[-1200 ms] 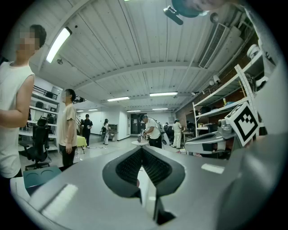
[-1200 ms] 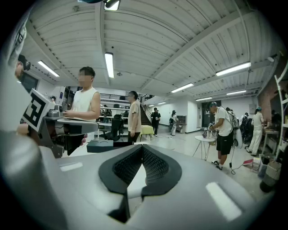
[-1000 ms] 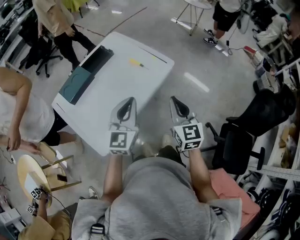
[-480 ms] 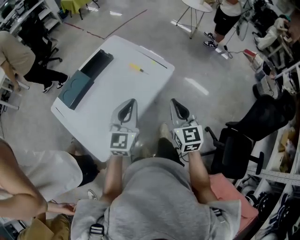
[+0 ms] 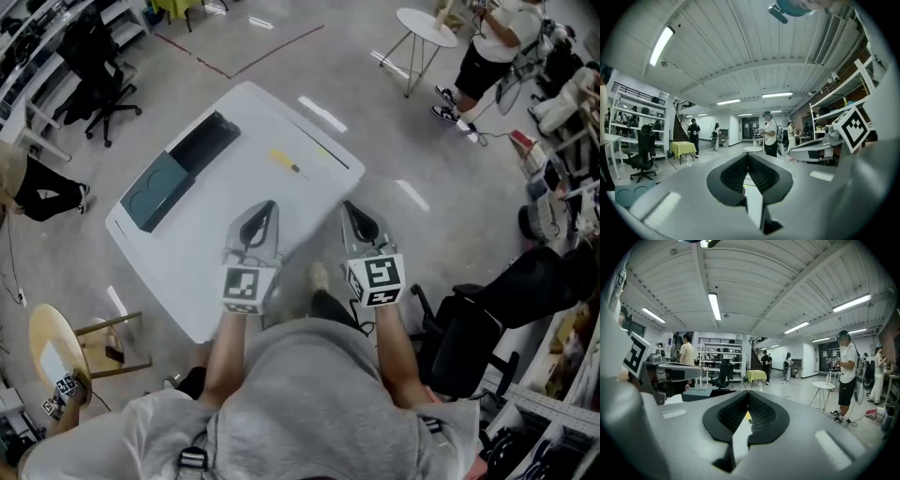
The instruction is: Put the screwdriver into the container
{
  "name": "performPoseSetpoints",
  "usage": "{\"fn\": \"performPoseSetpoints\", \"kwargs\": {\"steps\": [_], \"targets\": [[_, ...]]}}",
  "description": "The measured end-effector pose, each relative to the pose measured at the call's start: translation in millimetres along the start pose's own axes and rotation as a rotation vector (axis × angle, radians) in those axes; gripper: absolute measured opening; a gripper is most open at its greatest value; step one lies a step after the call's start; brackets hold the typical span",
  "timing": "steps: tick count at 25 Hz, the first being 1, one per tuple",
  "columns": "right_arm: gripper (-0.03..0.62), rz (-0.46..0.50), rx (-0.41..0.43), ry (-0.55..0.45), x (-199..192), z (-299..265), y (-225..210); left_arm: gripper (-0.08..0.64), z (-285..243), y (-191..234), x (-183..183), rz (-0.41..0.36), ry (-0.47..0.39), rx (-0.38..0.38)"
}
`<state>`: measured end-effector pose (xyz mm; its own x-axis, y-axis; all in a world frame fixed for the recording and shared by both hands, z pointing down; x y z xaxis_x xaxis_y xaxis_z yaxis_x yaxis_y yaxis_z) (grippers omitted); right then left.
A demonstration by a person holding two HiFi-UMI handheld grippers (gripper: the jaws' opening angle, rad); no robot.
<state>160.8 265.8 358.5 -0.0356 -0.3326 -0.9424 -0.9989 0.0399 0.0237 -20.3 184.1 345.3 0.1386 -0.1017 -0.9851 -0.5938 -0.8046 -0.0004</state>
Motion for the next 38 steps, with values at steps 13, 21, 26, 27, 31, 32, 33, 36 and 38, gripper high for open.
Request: {"fn": "performPoseSetpoints", "kwargs": {"steps": [13,21,26,27,31,32,33,36,38], "targets": [[0.003,0.039,0.187,0.043,18.2,-99.8,-60.1,0.011,-78.5,27.2,-2.8,0.062,0.049,0.179],[0.003,0.076,0.323,0.067,16.1,-140.1,-69.9,0.011,-90.4,32.3,-12.2,0.094,0.068,0.31],[0.003,0.095,0.395,0.08,16.7,-158.8,-61.7,0.011,-85.2,38.8,-16.4,0.11,0.08,0.381],[0.003,0.097,0.406,0.083,16.5,-161.5,-60.5,0.011,-83.7,39.8,-17.4,0.113,0.082,0.394],[0.003,0.106,0.44,0.101,13.0,-174.4,-51.4,0.012,-76.6,48.1,-25.0,0.132,0.092,0.434],[0.003,0.108,0.445,0.109,11.6,-177.8,-49.0,0.011,-75.8,51.0,-27.5,0.138,0.094,0.44],[0.003,0.11,0.45,0.118,9.9,-181.3,-46.9,0.011,-75.6,53.9,-30.2,0.144,0.098,0.443],[0.003,0.117,0.458,0.146,4.2,-193.7,-41.5,0.011,-78.4,63.7,-39.2,0.159,0.11,0.442],[0.003,0.122,0.456,0.165,1.0,-202.4,-37.9,0.011,-80.9,71.2,-45.9,0.173,0.122,0.437]]}}
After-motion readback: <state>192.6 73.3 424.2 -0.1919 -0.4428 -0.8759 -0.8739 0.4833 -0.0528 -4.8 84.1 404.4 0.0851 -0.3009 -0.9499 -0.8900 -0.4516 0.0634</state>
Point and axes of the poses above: the fingertips, and each gripper's own axes: z backward along the fingers, y to its left, x out of its top, the point moved 7 cm from there along z, backward along the fingers, and after that the axes turned 6 degrees about y, right-handed, at the moved point
